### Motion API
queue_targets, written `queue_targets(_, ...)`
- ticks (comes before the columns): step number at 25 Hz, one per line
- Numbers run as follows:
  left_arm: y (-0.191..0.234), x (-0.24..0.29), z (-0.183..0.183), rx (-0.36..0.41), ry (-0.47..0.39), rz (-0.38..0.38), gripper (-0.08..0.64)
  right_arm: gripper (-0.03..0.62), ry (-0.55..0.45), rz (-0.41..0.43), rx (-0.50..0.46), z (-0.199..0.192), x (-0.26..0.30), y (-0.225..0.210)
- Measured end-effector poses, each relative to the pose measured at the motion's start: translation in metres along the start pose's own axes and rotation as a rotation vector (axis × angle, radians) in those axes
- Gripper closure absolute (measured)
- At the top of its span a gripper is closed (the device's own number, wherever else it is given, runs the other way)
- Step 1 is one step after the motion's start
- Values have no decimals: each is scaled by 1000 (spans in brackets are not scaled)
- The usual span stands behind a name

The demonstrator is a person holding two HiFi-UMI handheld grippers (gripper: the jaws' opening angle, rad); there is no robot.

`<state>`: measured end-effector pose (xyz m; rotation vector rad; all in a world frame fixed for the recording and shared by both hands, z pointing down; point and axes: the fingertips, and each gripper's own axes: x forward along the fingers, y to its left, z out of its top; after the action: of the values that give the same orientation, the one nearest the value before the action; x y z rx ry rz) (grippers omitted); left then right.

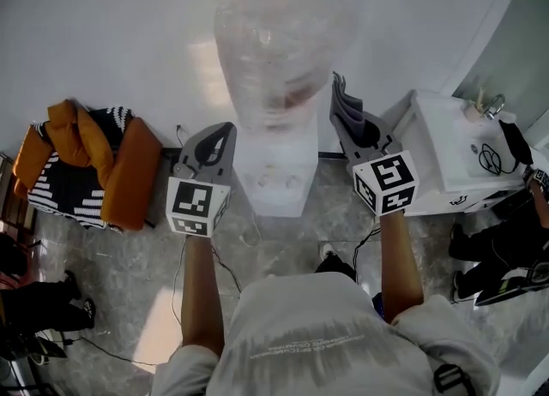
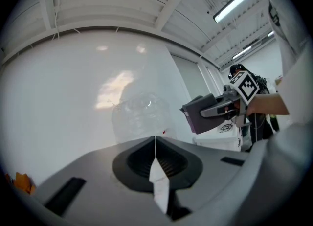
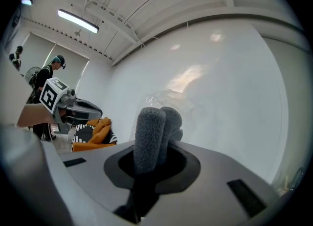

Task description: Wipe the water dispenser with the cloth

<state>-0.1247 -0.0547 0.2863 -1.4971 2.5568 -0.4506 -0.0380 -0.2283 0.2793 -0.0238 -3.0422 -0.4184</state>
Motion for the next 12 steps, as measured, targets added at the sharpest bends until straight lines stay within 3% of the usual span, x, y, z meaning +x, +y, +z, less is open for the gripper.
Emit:
queue_targets(9,-11,-10,10,16,-44,-25,543,537,-19,59,-32,14,-7,19)
queue_targets(12,-11,-14,4,-1,-22,-31,543,537,-13,70,-22,11,-7,26)
